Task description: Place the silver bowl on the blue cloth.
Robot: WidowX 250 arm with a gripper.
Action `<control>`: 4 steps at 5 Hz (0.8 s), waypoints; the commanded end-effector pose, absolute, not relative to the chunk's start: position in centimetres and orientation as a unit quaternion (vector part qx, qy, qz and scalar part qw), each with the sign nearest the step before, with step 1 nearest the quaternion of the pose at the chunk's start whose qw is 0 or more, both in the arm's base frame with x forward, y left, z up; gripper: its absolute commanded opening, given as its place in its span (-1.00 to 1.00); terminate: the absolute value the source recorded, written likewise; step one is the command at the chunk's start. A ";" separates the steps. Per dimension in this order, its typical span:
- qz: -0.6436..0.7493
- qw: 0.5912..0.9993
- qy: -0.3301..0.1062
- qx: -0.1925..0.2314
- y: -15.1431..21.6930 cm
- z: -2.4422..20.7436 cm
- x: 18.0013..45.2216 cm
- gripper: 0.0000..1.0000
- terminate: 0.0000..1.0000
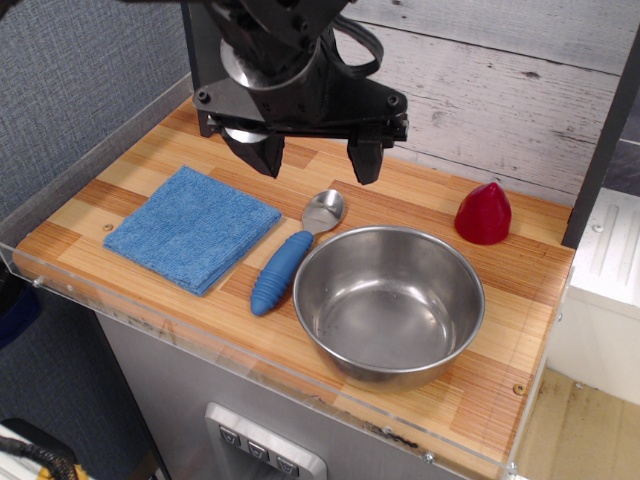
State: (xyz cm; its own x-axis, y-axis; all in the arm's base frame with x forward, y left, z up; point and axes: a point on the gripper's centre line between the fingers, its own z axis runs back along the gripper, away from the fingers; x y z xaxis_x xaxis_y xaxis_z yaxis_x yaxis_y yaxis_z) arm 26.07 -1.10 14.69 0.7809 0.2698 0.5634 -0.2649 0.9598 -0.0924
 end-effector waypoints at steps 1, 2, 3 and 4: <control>0.142 0.944 -0.299 -0.004 -1.1 14.7 26.1 1.00 -1.00; 0.162 0.946 -0.282 -0.008 -0.2 14.0 25.6 1.00 -1.00; 0.181 0.946 -0.269 -0.009 0.3 13.0 25.3 1.00 -1.00; 0.193 0.947 -0.258 -0.018 0.2 11.5 24.9 1.00 -1.00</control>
State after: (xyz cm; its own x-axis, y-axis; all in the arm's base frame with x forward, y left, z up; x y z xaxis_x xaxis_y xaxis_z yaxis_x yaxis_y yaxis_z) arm 24.52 0.11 10.72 0.8056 0.3775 0.4567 -0.3597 0.9241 -0.1294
